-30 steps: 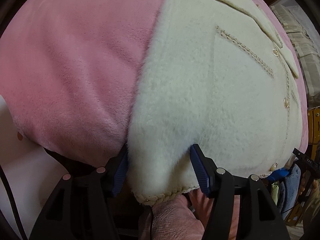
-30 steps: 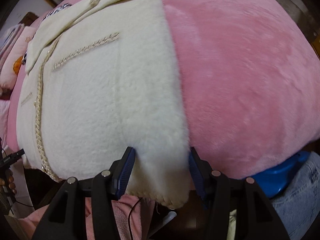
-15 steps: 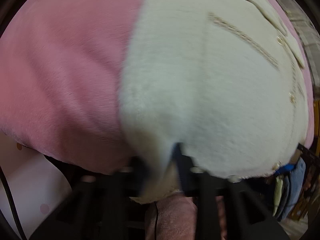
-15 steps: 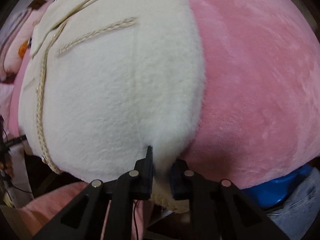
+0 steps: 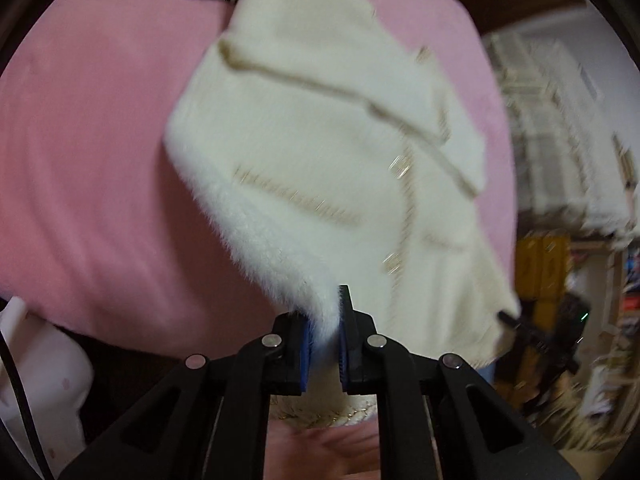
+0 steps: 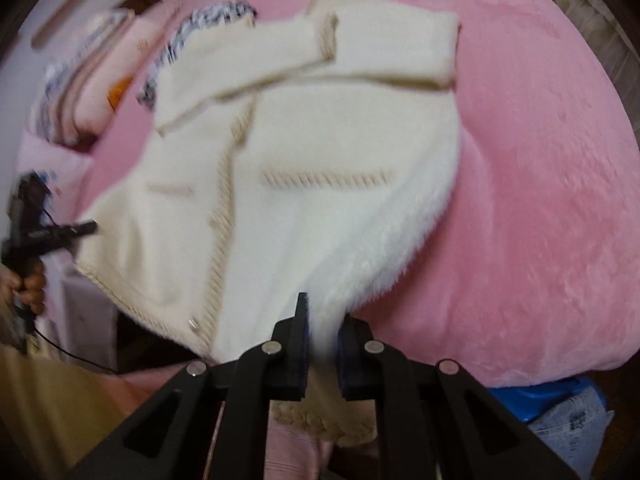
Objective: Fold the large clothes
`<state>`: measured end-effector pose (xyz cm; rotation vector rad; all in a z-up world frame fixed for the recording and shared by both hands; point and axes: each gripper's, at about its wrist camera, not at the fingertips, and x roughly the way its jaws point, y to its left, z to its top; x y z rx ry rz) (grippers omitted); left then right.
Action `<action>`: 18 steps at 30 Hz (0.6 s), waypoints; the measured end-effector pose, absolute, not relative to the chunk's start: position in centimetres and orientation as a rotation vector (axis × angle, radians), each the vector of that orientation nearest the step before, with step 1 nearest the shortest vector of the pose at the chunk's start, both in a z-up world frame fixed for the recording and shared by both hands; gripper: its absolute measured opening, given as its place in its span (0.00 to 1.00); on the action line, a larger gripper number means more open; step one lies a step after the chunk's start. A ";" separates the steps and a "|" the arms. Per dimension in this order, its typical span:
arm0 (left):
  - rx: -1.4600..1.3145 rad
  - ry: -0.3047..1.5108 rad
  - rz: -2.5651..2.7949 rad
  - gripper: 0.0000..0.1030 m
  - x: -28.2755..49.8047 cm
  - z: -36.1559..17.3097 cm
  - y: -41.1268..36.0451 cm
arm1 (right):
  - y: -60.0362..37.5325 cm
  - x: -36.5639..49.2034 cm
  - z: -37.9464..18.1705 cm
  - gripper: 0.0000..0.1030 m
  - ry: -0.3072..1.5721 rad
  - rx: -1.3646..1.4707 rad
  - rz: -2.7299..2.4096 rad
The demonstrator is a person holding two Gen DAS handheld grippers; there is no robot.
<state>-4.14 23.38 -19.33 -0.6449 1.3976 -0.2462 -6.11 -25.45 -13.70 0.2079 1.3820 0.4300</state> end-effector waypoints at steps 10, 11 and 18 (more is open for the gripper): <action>-0.822 1.056 -0.054 0.11 13.7 -10.7 25.3 | -29.4 12.9 -5.5 0.12 1.156 0.605 0.361; -0.833 1.052 -0.022 0.13 14.8 -10.9 26.0 | -30.3 14.6 -6.0 0.15 1.149 0.636 0.319; -0.746 1.172 0.223 0.24 20.8 -17.5 28.8 | -31.6 22.5 -12.4 0.45 1.202 0.556 0.066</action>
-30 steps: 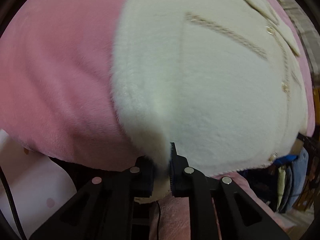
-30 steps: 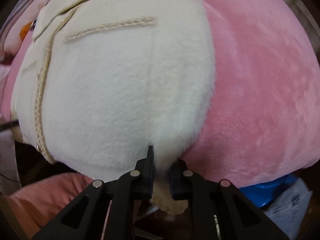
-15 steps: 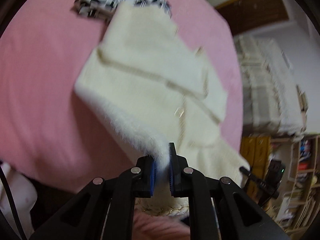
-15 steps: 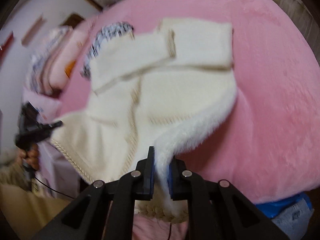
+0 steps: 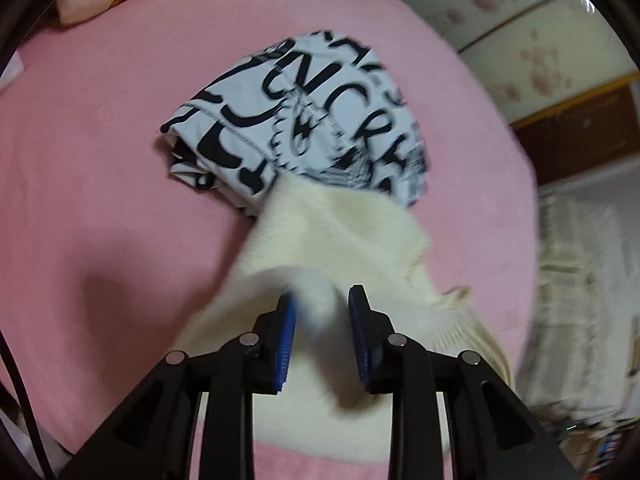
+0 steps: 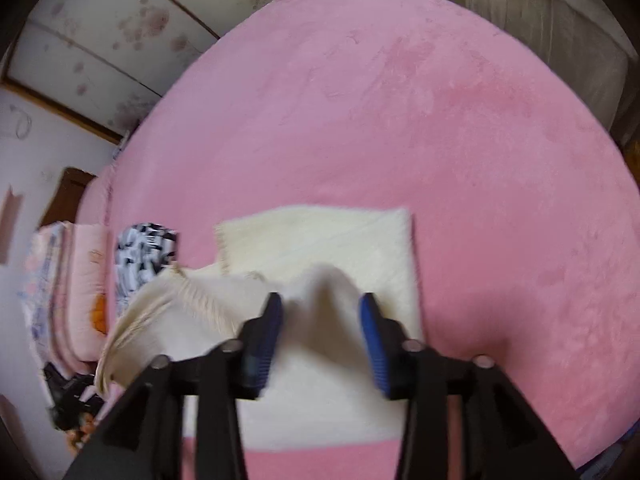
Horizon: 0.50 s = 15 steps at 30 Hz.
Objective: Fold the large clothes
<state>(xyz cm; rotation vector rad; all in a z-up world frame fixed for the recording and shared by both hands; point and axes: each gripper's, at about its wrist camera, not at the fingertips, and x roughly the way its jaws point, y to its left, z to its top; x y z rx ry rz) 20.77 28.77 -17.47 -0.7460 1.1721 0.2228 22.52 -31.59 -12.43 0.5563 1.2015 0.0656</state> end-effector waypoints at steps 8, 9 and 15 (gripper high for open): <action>-0.451 1.219 0.241 0.29 22.0 -20.1 27.9 | -30.7 23.5 -17.5 0.45 1.306 0.354 0.067; -0.418 1.209 0.225 0.30 22.3 -20.0 27.9 | -30.4 23.4 -18.0 0.45 1.315 0.347 0.078; -0.320 1.138 0.073 0.33 22.8 -18.9 27.5 | -28.6 24.1 -19.4 0.45 1.332 0.280 0.097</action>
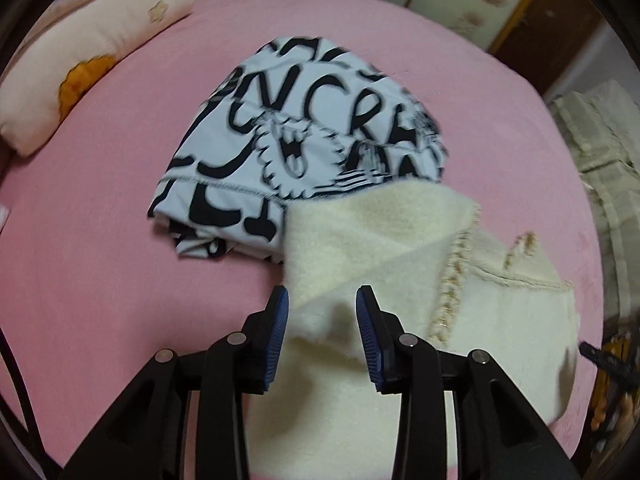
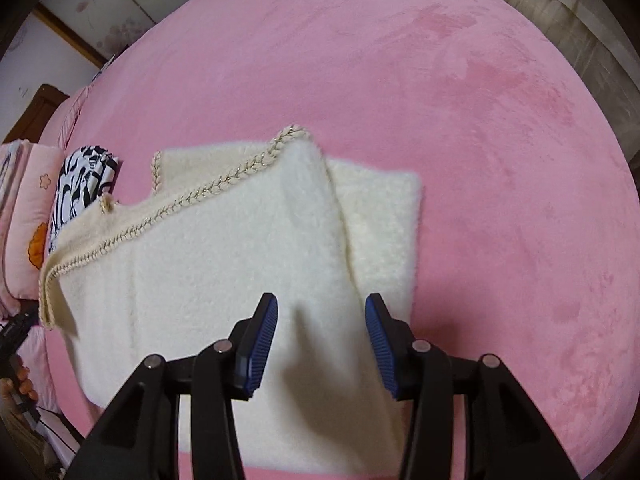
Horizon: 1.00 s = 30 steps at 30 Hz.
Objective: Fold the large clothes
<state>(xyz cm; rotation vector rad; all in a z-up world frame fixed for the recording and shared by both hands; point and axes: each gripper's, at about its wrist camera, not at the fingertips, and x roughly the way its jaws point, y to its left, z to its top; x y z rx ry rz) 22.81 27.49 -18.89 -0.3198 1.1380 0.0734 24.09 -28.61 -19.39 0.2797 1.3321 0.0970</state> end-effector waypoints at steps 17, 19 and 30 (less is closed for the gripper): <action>0.344 1.032 -0.048 0.50 24.2 -22.9 20.5 | -26.9 30.9 -23.3 0.46 1.339 0.208 0.051; 0.322 1.027 -0.058 0.50 25.5 -23.0 20.8 | -26.9 31.2 -23.3 0.46 1.331 0.203 0.059; 0.170 1.087 -0.122 0.06 28.3 -20.3 20.6 | -26.5 27.6 -18.1 0.07 1.191 0.186 0.059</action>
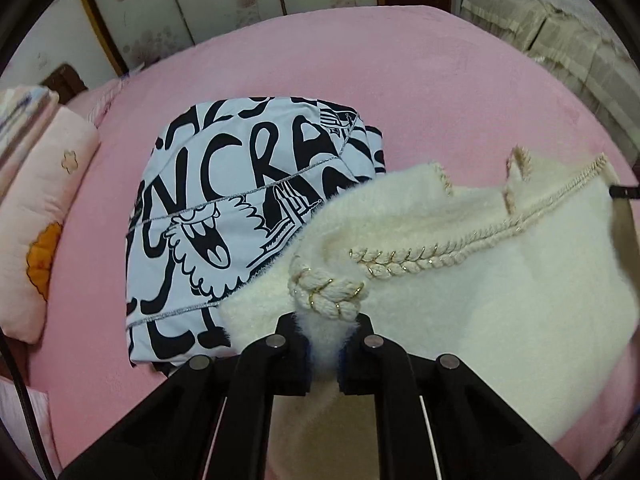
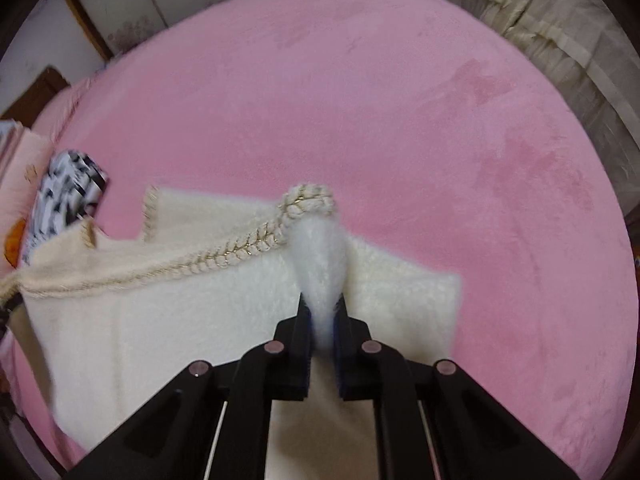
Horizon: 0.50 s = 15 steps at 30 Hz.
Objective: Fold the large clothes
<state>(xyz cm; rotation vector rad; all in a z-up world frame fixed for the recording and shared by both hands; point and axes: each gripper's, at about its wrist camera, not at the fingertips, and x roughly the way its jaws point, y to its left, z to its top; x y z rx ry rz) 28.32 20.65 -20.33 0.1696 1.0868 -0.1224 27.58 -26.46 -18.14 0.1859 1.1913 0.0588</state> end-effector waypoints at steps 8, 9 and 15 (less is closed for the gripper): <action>-0.026 1.178 -0.132 0.06 33.1 -21.4 22.0 | -30.1 25.6 -15.6 0.07 1.166 0.273 -0.061; -0.016 1.188 -0.132 0.06 33.7 -21.9 21.6 | -30.3 25.8 -16.3 0.07 1.180 0.287 -0.082; -0.079 1.284 -0.097 0.07 36.8 -25.9 21.8 | -30.1 28.2 -21.0 0.07 1.232 0.293 -0.174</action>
